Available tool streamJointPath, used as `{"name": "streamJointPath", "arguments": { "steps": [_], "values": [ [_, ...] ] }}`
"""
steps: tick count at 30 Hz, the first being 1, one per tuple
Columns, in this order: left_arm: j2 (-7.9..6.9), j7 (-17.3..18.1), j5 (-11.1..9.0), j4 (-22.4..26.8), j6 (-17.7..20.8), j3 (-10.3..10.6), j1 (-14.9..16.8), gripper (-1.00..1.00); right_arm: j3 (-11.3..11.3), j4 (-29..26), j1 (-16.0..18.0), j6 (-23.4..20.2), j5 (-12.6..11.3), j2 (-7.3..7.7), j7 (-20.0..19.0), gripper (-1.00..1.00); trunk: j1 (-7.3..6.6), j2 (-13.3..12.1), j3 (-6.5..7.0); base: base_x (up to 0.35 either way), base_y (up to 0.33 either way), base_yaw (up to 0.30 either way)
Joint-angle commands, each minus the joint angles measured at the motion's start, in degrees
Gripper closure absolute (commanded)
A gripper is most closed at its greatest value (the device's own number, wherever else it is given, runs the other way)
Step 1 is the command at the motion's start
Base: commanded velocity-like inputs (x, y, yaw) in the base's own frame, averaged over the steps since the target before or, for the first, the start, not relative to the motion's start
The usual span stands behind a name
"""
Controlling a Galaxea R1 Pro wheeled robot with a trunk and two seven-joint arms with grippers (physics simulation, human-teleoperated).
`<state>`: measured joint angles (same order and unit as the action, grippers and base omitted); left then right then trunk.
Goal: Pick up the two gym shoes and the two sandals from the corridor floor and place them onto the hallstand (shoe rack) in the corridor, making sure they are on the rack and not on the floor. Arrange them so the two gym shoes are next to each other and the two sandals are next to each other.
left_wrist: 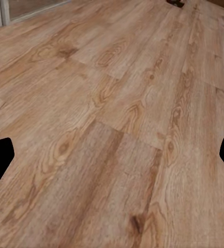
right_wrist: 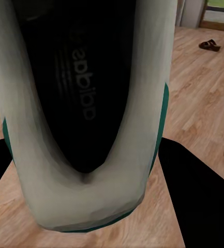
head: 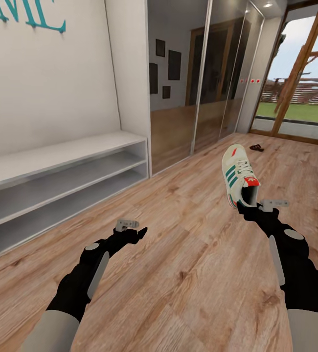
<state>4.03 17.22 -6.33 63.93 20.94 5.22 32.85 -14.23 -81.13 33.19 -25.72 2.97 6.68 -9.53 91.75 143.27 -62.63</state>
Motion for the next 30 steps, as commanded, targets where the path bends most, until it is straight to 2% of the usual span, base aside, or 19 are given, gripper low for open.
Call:
{"name": "streamJointPath", "arguments": {
  "steps": [1,17,30],
  "values": [
    [0.01,0.01,-0.6,0.06,0.51,-0.04,0.02,-1.0,-0.1,-0.08,0.04,-0.29,0.28,-0.01,-0.41,1.0,0.02,0.02,-0.05,0.335,-0.005,-0.076],
    [-0.01,0.01,-0.61,0.06,0.51,-0.04,0.02,-1.0,0.02,-0.04,0.04,-0.29,0.37,-0.05,-0.41,1.0,0.02,0.02,-0.03,0.345,-0.095,-0.232],
    [-0.02,0.01,-0.63,0.01,0.52,-0.04,0.02,-1.0,0.01,-0.07,0.04,-0.29,0.37,-0.06,-0.41,1.0,0.02,0.02,0.53,0.338,-0.138,-0.268]
  ]
}}
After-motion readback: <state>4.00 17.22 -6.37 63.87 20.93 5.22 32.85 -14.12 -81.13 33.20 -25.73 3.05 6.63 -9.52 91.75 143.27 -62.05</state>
